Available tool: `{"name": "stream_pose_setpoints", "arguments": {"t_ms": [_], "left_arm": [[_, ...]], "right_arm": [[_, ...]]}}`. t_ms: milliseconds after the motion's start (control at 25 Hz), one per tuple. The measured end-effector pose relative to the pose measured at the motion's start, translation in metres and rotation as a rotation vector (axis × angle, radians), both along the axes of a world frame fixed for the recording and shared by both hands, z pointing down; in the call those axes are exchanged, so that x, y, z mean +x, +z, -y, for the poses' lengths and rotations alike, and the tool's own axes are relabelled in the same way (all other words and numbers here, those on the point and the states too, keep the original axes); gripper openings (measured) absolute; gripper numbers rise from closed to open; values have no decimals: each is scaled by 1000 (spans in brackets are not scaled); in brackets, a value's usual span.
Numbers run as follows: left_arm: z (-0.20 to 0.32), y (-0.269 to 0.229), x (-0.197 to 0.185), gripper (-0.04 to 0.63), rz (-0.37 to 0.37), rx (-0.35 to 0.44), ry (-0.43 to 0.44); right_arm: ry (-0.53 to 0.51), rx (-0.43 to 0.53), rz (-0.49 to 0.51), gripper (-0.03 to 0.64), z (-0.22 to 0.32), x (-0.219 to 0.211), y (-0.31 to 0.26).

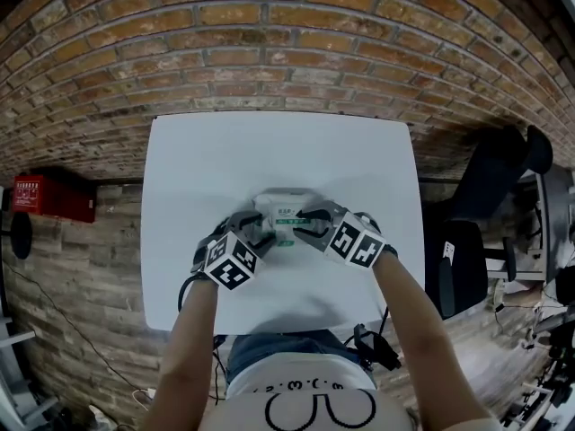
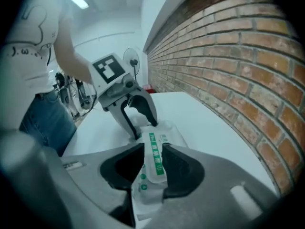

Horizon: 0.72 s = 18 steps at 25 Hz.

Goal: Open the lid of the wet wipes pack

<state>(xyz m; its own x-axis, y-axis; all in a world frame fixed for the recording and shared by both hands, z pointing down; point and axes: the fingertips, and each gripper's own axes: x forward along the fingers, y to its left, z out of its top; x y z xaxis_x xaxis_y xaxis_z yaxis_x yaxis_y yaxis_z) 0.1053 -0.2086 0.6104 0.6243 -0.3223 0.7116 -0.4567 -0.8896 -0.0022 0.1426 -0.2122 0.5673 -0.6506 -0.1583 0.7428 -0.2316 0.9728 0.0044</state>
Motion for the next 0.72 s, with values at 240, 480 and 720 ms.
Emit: {"name": "stream_pose_setpoints", "arguments": {"t_ms": [240, 480, 720], "left_arm": [[0, 0, 0, 227, -3, 0, 1], [1, 0, -2, 227, -6, -2, 4], [1, 1, -2, 227, 0, 3, 10]], "right_arm": [[-149, 167, -144, 116, -8, -7, 15], [-215, 205, -160, 61, -12, -12, 12], [-44, 245, -47, 15, 26, -7, -28]]}}
